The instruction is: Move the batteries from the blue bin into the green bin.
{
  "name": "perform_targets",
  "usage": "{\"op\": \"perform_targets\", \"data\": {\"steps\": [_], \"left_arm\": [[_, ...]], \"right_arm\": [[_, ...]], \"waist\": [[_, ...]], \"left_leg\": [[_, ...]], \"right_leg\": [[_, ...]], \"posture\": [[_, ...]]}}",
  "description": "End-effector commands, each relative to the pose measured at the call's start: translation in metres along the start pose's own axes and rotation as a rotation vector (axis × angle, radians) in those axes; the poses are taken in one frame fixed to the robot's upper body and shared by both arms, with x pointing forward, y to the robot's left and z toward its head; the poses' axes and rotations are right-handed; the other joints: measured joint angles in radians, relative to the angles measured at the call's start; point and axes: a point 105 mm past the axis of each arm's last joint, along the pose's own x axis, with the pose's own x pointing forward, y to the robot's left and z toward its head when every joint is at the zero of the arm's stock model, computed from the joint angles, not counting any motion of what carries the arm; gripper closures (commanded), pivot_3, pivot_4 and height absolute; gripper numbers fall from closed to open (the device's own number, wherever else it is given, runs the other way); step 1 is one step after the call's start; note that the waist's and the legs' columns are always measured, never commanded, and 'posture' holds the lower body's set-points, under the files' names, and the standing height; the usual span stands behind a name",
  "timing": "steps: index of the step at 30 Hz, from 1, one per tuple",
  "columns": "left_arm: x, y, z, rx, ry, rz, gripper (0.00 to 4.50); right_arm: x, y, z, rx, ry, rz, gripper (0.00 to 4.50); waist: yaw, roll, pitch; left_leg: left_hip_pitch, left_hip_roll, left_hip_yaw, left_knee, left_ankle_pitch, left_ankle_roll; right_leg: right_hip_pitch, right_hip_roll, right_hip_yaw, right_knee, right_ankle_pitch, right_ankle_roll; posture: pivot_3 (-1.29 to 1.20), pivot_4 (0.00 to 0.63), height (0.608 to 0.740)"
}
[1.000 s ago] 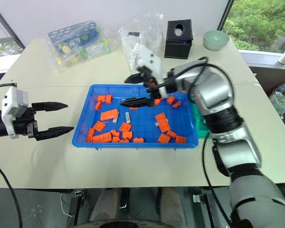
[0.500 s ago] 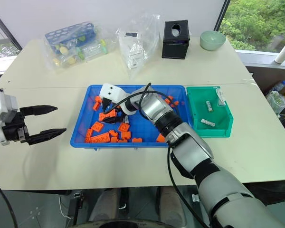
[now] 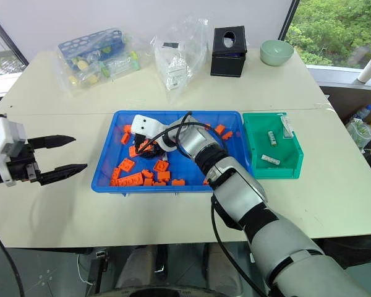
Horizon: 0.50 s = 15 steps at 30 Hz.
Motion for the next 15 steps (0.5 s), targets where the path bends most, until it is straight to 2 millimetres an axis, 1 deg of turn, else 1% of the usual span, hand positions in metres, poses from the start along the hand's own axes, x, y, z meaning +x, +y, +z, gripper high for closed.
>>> {"op": "perform_targets", "data": {"steps": [1, 6, 10, 12, 13, 14, 15], "left_arm": [[0.001, 0.005, 0.008, 0.043, -0.017, 0.019, 0.00], [0.005, 0.010, 0.011, 0.055, -0.021, 0.018, 0.00], [0.008, 0.014, 0.014, 0.062, -0.027, 0.013, 0.00], [0.010, 0.013, 0.015, 0.060, -0.035, 0.002, 0.00], [0.013, 0.011, 0.017, 0.058, -0.044, -0.012, 0.00], [0.014, 0.010, 0.018, 0.056, -0.050, -0.021, 0.00], [0.018, 0.008, 0.020, 0.055, -0.060, -0.036, 0.00]], "right_arm": [[-0.004, -0.002, 0.022, -0.027, -0.052, 0.008, 2.29], [-0.009, -0.002, 0.031, 0.004, -0.084, 0.015, 2.29], [-0.023, -0.009, 0.038, 0.008, -0.111, -0.015, 2.29], [-0.039, -0.014, 0.046, 0.016, -0.141, -0.034, 2.29], [-0.053, -0.018, 0.051, 0.029, -0.164, -0.046, 2.29], [-0.063, -0.019, 0.054, 0.039, -0.178, -0.053, 2.29], [-0.080, -0.024, 0.054, 0.056, -0.194, -0.084, 2.29]], "waist": [[-0.001, 0.000, 0.000], [0.000, 0.000, 0.000], [0.001, 0.000, 0.000], [0.003, 0.000, 0.000], [0.004, 0.000, 0.000], [0.007, 0.000, 0.000], [0.008, 0.000, 0.000]], "left_leg": [[0.000, 0.000, 0.000, 0.000, 0.000, 0.000], [0.000, 0.000, 0.000, 0.000, 0.000, 0.000], [0.000, 0.000, 0.000, 0.000, 0.000, 0.000], [0.000, 0.000, 0.000, 0.000, 0.000, 0.000], [0.000, 0.000, 0.000, 0.000, 0.000, 0.000], [0.000, 0.000, 0.000, 0.000, 0.000, 0.000], [-0.001, 0.000, -0.001, 0.000, 0.000, 0.000]], "right_leg": [[0.000, 0.000, 0.000, 0.000, 0.000, 0.000], [0.000, 0.000, 0.000, 0.000, 0.000, 0.000], [0.000, 0.000, 0.000, 0.000, 0.000, 0.000], [0.000, 0.000, 0.000, 0.000, 0.000, 0.000], [0.000, 0.000, 0.000, 0.000, 0.000, 0.000], [0.000, 0.000, 0.000, 0.000, 0.000, 0.000], [0.000, 0.000, 0.000, 0.000, 0.000, 0.000]], "posture": [[0.00, 0.150, 0.736], [0.00, 0.150, 0.736], [0.00, 0.150, 0.736], [0.00, 0.150, 0.736], [0.00, 0.150, 0.736], [0.00, 0.150, 0.736], [0.00, 0.150, 0.736]]}}
